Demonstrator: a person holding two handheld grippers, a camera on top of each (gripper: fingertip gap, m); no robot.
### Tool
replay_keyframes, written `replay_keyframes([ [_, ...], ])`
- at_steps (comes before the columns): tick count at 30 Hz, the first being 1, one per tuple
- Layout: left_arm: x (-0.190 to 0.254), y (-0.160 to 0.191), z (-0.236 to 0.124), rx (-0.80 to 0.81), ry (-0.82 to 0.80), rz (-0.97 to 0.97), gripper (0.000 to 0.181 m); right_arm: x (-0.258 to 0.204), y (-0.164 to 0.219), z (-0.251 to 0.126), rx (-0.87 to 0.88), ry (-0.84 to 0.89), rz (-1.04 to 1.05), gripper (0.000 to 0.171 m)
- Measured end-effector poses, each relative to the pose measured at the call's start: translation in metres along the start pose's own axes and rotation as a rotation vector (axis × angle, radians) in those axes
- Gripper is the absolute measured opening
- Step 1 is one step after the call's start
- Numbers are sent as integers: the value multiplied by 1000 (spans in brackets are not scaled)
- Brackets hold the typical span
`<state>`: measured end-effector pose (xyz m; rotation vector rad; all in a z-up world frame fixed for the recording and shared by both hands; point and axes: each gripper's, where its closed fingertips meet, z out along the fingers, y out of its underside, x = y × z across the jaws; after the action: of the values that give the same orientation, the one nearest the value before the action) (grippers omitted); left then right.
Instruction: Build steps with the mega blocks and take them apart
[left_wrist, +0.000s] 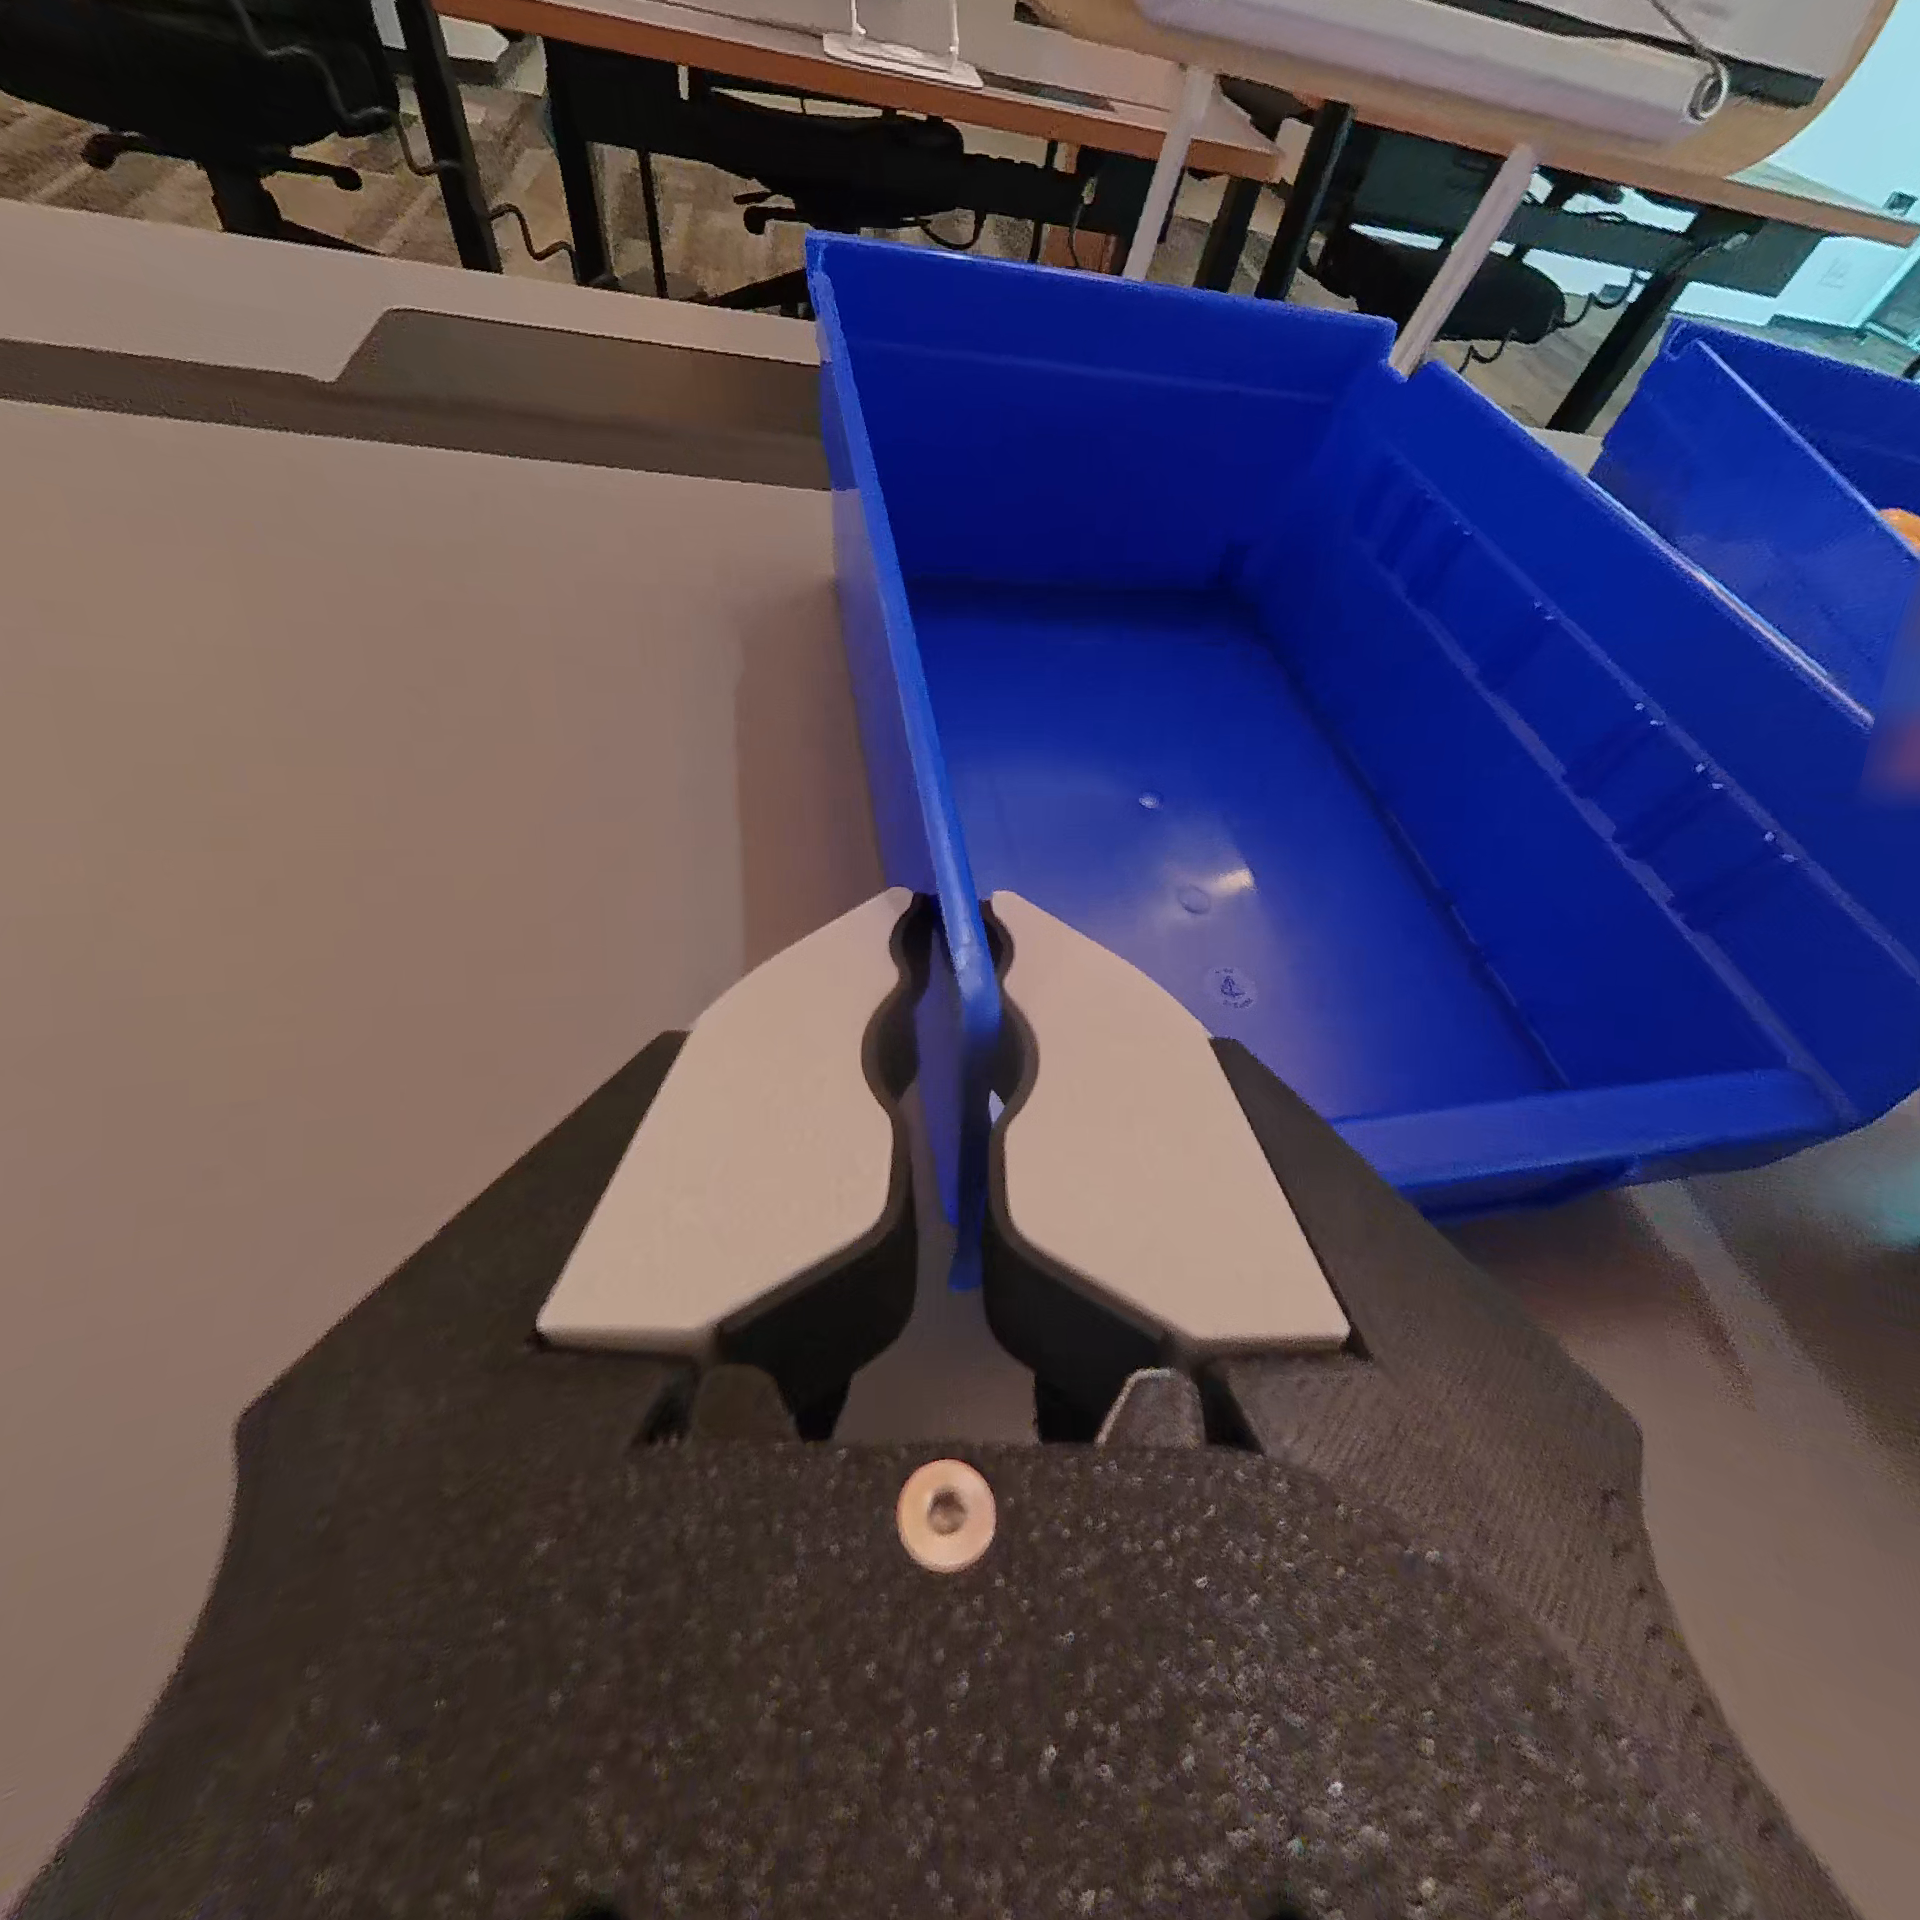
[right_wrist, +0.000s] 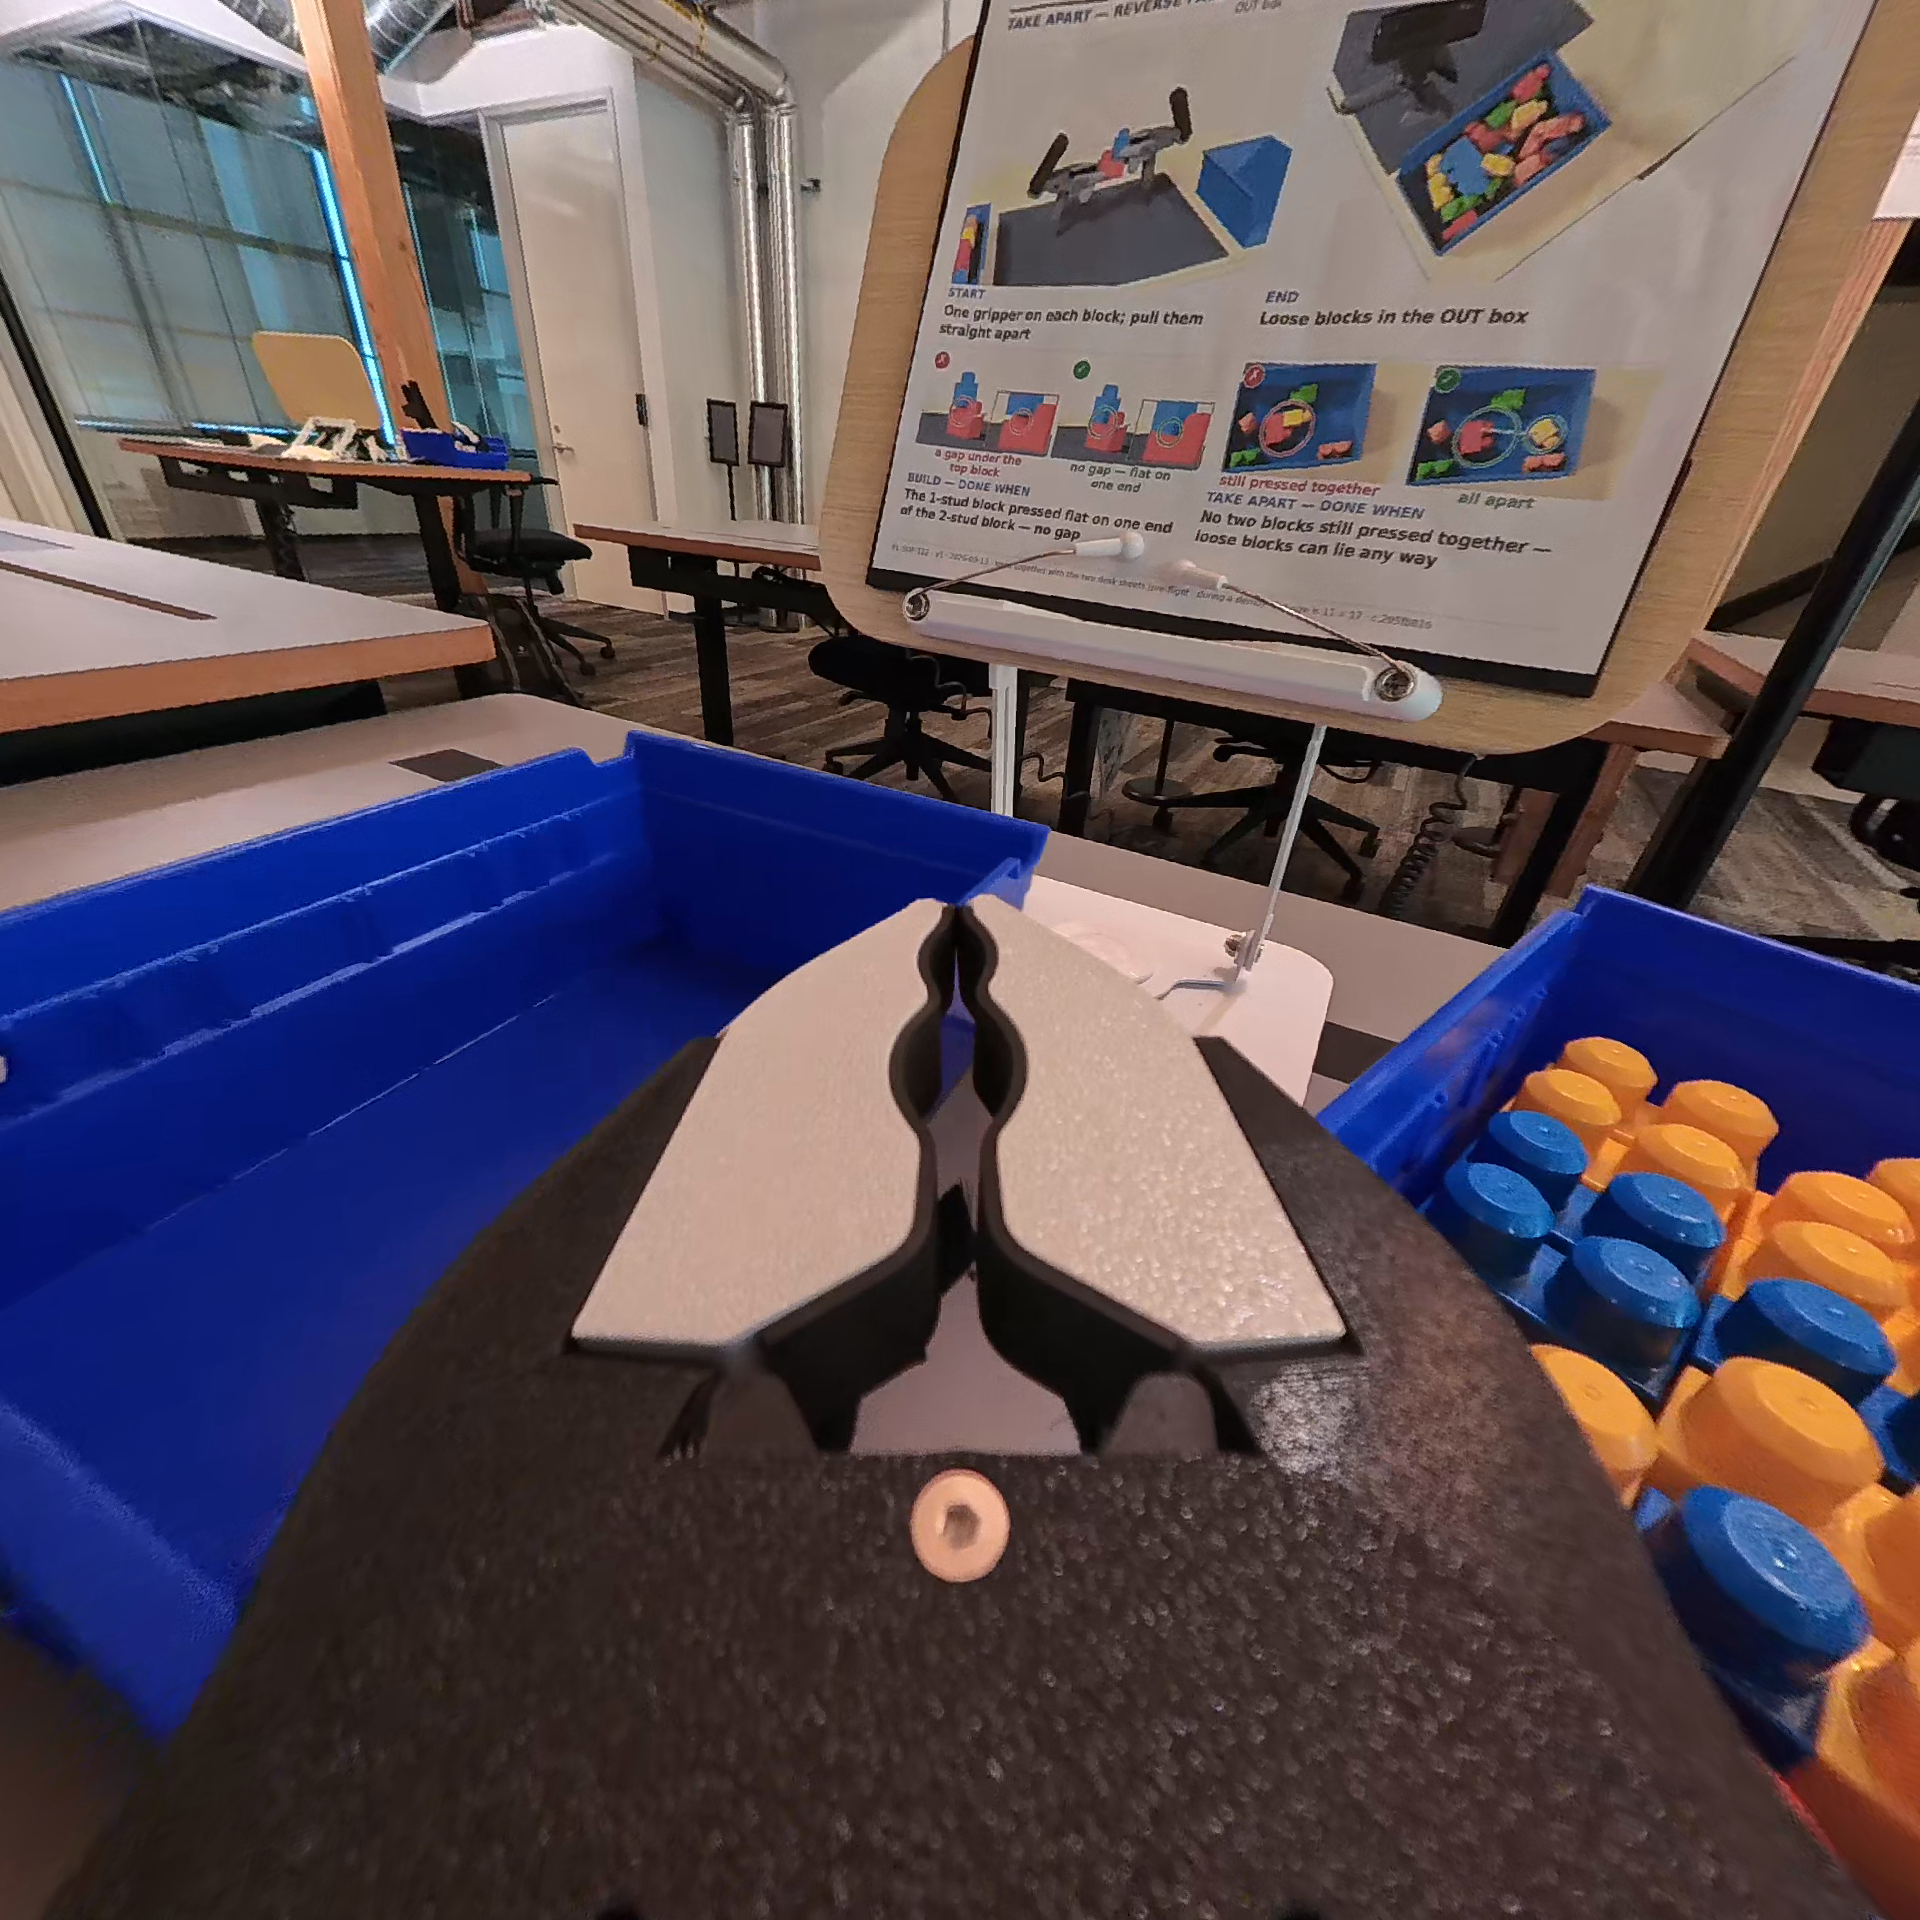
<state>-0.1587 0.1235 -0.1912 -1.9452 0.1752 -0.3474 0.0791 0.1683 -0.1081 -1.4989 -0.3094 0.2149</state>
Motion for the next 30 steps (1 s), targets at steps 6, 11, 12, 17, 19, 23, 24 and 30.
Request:
replay_keyframes([
  [6,4,-1,2,7,33,-14,10,1,-2,-1,5,11,-2,0],
  [11,6,-6,-2,41,90,-33,23,27,-36,-16,41,109,-56,0],
  [12,6,-9,-4,53,99,-29,27,39,-50,-24,51,146,-73,3],
  [17,5,-20,-13,116,122,-31,36,115,-89,-89,17,373,-143,39],
  [19,5,-24,-16,137,129,-35,37,145,-80,-117,-51,469,-130,54],
  [23,4,-31,-20,168,133,-42,37,174,-23,-157,-225,554,4,75],
  [24,4,-31,-21,171,130,-39,37,176,-6,-162,-265,563,29,76],
  [30,4,-36,-24,190,119,-10,36,183,73,-157,-463,553,202,78],
])
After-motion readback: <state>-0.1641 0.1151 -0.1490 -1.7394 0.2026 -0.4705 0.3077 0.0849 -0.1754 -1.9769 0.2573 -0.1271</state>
